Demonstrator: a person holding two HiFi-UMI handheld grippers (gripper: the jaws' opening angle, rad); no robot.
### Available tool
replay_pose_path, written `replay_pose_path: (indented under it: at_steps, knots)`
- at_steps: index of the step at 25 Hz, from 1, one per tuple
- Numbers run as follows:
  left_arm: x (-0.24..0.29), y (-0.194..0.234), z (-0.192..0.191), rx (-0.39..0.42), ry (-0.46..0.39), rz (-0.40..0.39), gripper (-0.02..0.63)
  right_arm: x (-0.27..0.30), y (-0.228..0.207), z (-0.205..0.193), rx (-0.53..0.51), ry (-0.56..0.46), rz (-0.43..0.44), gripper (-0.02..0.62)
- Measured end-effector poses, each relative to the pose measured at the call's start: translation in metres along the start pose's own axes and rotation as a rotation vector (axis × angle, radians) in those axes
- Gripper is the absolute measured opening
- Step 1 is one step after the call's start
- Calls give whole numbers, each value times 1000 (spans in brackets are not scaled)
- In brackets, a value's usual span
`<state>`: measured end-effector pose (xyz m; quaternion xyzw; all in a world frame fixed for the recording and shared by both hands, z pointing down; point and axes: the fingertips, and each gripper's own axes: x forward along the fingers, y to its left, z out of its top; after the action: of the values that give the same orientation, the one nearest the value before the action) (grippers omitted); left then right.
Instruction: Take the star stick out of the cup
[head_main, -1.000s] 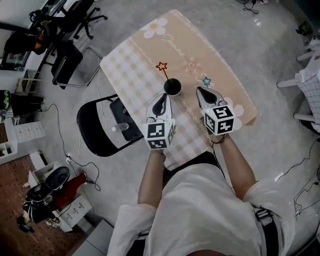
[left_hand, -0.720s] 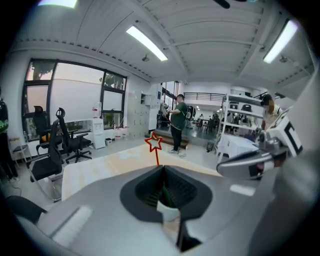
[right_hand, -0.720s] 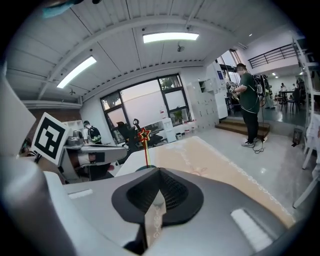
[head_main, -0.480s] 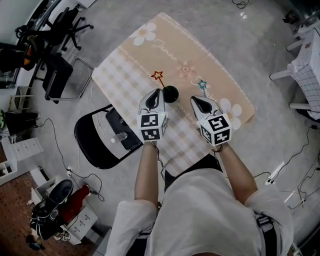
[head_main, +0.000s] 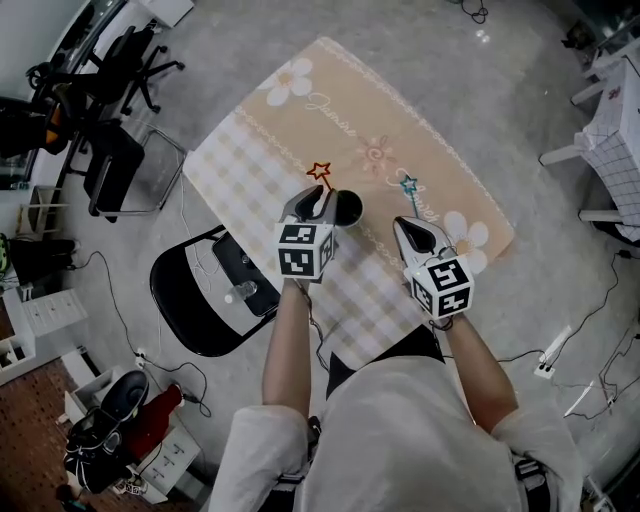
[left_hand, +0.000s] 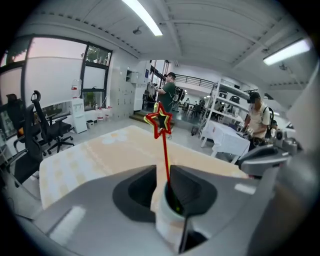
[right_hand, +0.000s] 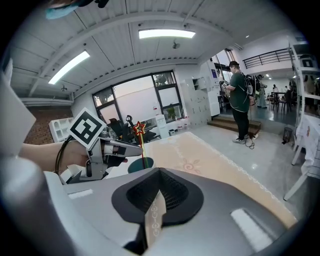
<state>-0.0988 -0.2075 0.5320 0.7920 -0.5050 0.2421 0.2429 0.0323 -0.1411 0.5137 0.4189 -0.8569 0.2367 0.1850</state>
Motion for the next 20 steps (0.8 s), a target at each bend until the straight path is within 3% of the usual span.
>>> replay_pose_path:
  at_steps: [12, 16, 20]
  knots:
    - [12, -11, 3, 21, 30, -102, 87, -6, -6, -2, 2, 11, -18, -2]
    - [15, -13, 3, 19, 33, -103, 83, -10, -6, -2, 5, 11, -20, -2]
    - [19, -17, 6, 43, 37, -116, 24, -13, -7, -3, 2, 10, -21, -2]
